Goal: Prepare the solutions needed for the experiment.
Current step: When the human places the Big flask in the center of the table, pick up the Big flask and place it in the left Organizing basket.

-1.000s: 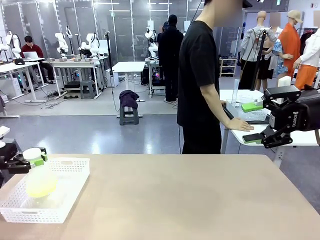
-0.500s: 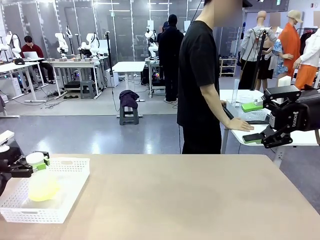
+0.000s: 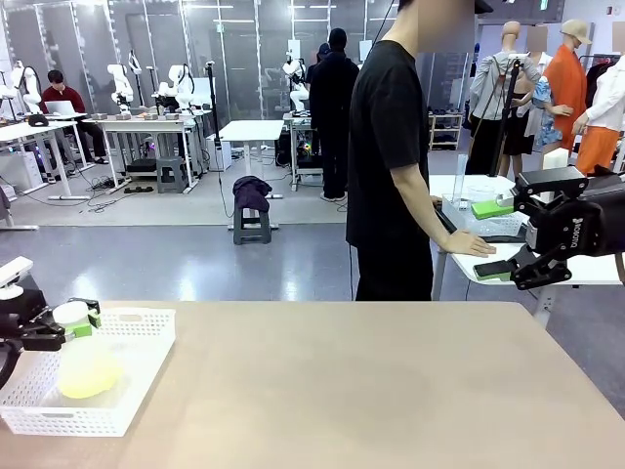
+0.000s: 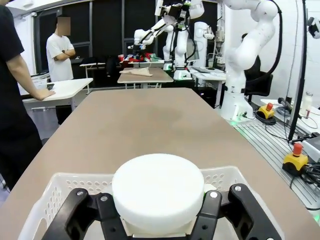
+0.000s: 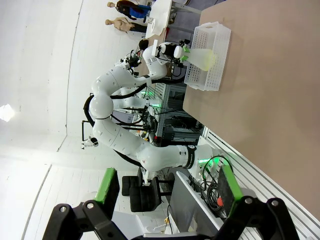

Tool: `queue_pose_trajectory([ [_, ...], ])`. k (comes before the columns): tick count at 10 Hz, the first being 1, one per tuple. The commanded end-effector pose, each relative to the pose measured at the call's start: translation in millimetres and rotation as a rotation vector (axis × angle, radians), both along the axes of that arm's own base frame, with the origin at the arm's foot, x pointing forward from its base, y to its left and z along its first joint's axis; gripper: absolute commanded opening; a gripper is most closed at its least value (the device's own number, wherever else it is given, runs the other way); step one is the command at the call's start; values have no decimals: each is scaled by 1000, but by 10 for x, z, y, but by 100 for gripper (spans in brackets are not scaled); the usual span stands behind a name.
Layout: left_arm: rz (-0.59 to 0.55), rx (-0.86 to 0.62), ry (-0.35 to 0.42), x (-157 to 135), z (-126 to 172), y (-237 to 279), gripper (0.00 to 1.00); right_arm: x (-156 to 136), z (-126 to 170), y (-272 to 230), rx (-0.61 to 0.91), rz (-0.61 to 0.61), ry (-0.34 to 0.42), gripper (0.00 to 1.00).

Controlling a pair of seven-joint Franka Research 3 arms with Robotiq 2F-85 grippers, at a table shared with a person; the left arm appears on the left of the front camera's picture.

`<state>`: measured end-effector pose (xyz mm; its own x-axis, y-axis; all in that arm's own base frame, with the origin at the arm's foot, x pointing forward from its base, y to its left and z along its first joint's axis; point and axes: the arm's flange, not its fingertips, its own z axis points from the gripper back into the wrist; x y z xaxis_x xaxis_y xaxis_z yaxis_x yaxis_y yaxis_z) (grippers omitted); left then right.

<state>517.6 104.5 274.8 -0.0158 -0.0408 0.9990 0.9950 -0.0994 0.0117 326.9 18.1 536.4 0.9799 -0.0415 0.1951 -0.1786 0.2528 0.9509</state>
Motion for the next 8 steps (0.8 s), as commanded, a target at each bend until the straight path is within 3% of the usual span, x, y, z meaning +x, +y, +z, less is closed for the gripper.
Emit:
queue_pose_trajectory([
  [1, -78, -22, 2, 50, 67, 39, 47, 7, -1, 0, 14, 3, -9, 100],
  [2, -74, -17, 0, 49, 76, 61, 63, 7, -1, 0, 14, 3, -9, 100],
  [3, -66, -13, -2, 56, 84, 74, 67, 7, -1, 0, 14, 3, -9, 100],
  [4, -66, -9, 4, 61, 86, 98, 83, 7, -1, 0, 14, 3, -9, 100],
  [5, -71, -4, 15, 70, 99, 106, 87, 7, -1, 0, 14, 3, -9, 100],
  [6, -63, -1, 21, 92, 112, 111, 100, 7, -1, 0, 14, 3, -9, 100],
  [8, -4, -36, 12, 145, 155, 130, 100, 7, -1, 0, 14, 3, -9, 100],
])
